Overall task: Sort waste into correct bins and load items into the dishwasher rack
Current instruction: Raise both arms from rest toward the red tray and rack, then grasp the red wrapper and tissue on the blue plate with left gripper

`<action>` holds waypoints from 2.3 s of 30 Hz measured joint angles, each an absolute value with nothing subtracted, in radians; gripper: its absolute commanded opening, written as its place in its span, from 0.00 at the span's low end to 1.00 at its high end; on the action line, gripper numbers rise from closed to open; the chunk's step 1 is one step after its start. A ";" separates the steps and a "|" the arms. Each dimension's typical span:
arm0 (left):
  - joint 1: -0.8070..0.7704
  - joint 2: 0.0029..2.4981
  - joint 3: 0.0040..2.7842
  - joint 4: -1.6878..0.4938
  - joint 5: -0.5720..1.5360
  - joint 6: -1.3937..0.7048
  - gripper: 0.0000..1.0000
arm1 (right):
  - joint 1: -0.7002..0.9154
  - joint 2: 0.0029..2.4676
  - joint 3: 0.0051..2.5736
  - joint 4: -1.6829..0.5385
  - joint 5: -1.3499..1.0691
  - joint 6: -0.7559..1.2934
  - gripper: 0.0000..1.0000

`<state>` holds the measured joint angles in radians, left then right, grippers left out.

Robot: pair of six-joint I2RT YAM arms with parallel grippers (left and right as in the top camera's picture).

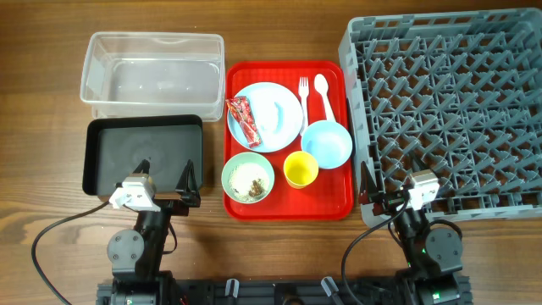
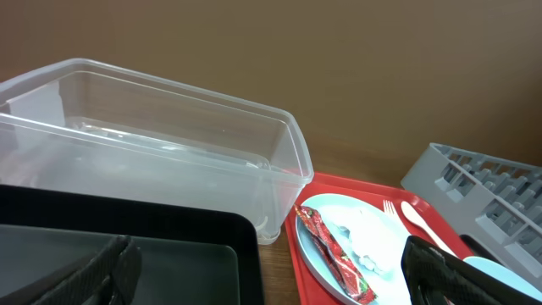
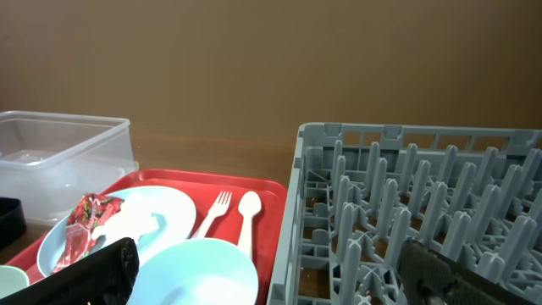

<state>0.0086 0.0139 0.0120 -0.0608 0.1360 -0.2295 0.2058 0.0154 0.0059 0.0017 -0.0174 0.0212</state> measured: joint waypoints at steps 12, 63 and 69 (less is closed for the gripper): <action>0.009 0.026 0.012 -0.061 0.136 -0.229 1.00 | 0.206 0.025 0.006 -0.002 0.002 0.013 1.00; 0.009 0.986 0.871 -0.698 0.217 -0.321 0.94 | 0.204 0.916 0.828 -0.536 -0.226 0.152 1.00; -0.130 1.206 1.037 -0.631 0.237 -0.321 0.96 | 0.204 0.918 0.833 -0.652 0.006 0.316 0.99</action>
